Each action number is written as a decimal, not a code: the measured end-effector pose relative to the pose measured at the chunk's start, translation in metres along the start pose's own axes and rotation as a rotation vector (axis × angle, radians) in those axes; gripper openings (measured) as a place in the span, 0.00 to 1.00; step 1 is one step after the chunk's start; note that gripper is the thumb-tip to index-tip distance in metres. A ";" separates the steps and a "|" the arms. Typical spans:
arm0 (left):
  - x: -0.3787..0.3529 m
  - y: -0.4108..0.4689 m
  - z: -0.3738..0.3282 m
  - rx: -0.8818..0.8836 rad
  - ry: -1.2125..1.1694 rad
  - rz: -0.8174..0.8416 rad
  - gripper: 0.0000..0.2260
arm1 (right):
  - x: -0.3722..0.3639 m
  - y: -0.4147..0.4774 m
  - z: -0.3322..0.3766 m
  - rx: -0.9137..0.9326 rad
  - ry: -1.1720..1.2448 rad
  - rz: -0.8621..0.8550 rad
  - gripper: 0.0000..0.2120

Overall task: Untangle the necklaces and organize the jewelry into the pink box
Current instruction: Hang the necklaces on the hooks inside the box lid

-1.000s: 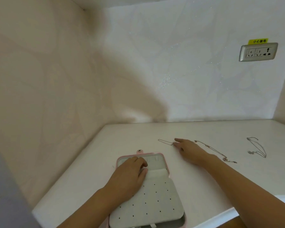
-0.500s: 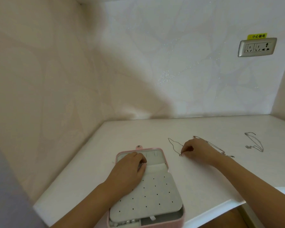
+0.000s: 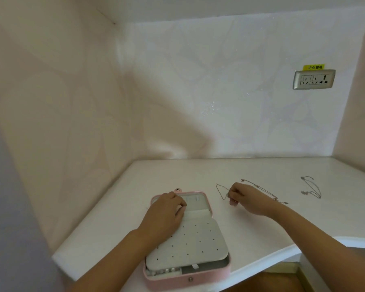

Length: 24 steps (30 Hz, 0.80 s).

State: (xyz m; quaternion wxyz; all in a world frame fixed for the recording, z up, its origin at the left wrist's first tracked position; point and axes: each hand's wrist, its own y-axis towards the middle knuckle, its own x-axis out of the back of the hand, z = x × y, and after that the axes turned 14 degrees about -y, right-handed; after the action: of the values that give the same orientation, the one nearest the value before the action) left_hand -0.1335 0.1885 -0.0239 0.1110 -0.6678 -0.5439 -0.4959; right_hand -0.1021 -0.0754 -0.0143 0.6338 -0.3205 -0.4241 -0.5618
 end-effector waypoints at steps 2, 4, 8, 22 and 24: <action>0.003 0.004 -0.008 -0.008 -0.102 0.038 0.10 | 0.012 -0.006 0.006 0.013 0.051 0.015 0.09; 0.007 0.010 -0.025 0.006 -0.246 0.059 0.10 | 0.022 -0.013 0.015 0.044 0.073 0.049 0.09; 0.013 0.032 -0.062 0.116 -0.527 0.215 0.17 | 0.044 -0.032 0.043 0.134 0.070 0.106 0.09; 0.052 0.039 -0.102 0.167 -1.067 0.099 0.10 | 0.081 -0.073 0.048 0.194 0.508 -0.023 0.11; 0.061 0.042 -0.092 0.261 -1.313 0.012 0.11 | 0.080 -0.076 0.037 0.182 0.595 -0.052 0.14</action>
State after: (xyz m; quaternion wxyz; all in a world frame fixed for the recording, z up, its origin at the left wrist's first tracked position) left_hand -0.1533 0.1460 0.0848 -0.1604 -0.8151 -0.5502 0.0841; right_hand -0.1831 -0.0903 0.0688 0.7417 -0.0732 -0.2766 -0.6066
